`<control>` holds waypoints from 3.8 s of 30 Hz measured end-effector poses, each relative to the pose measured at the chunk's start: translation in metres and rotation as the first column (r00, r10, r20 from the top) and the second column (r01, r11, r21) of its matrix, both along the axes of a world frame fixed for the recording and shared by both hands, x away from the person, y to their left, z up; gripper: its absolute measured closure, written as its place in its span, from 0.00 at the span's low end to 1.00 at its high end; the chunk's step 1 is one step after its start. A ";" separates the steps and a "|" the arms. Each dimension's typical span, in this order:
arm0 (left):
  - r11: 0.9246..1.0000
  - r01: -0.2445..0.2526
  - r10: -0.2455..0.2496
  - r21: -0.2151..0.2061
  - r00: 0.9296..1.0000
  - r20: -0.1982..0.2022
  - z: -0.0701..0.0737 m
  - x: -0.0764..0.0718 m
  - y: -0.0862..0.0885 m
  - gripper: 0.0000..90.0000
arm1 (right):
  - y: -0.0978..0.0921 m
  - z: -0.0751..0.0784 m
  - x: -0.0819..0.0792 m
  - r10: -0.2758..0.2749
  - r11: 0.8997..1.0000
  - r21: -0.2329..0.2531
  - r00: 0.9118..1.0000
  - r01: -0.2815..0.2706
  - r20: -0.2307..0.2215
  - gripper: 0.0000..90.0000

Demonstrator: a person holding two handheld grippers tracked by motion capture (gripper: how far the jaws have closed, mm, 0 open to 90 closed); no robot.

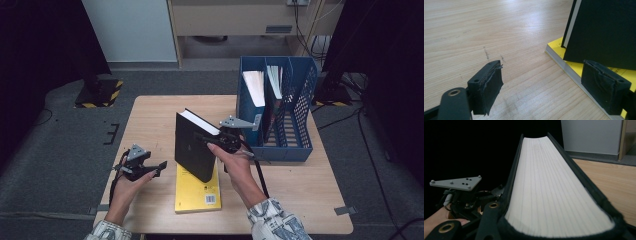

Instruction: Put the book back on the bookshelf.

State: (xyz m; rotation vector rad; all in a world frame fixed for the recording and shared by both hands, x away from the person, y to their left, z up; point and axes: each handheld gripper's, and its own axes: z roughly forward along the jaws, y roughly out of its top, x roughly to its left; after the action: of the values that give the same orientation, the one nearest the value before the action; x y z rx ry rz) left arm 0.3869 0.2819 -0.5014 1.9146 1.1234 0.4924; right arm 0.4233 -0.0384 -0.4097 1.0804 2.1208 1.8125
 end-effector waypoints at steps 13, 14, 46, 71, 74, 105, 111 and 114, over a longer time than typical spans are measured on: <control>1.000 -0.017 0.018 0.015 1.000 -0.017 -0.003 0.002 0.003 0.18 | -0.012 0.011 -0.010 -0.048 0.999 -0.008 0.999 0.048 0.008 0.59; 1.000 -0.019 0.019 0.014 1.000 -0.017 -0.003 0.002 0.003 0.18 | -0.015 0.012 -0.010 -0.055 0.998 -0.007 0.998 0.055 0.007 0.59; 0.996 -0.064 0.068 0.062 0.995 -0.078 -0.015 0.007 0.013 0.08 | -0.080 0.024 -0.047 -0.128 0.992 0.022 0.992 0.128 0.005 0.59; 0.993 -0.056 0.068 0.100 0.991 -0.119 -0.022 0.009 0.010 0.06 | -0.169 0.037 -0.108 -0.266 0.962 0.065 0.964 0.265 0.010 0.59; 0.993 -0.054 0.067 0.104 0.990 -0.125 -0.023 0.009 0.009 0.06 | -0.181 0.041 -0.111 -0.293 0.954 0.076 0.956 0.292 0.012 0.59; 0.991 -0.050 0.068 0.124 0.987 -0.149 -0.027 0.008 0.007 0.06 | -0.258 0.079 -0.084 -0.510 0.856 0.100 0.860 0.507 0.008 0.59; 0.991 -0.047 0.067 0.128 0.986 -0.154 -0.028 0.008 0.007 0.06 | -0.266 0.083 -0.071 -0.539 0.840 0.084 0.842 0.537 0.007 0.59; 0.990 -0.048 0.068 0.129 0.985 -0.156 -0.029 0.008 0.007 0.06 | -0.271 0.085 -0.064 -0.554 0.831 0.073 0.833 0.551 0.016 0.59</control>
State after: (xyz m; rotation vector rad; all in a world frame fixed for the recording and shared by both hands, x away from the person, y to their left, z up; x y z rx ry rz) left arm 0.3951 0.2885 -0.5303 2.0647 1.2807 0.4563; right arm 0.3597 -0.3092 -0.3247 1.4721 1.5033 1.5973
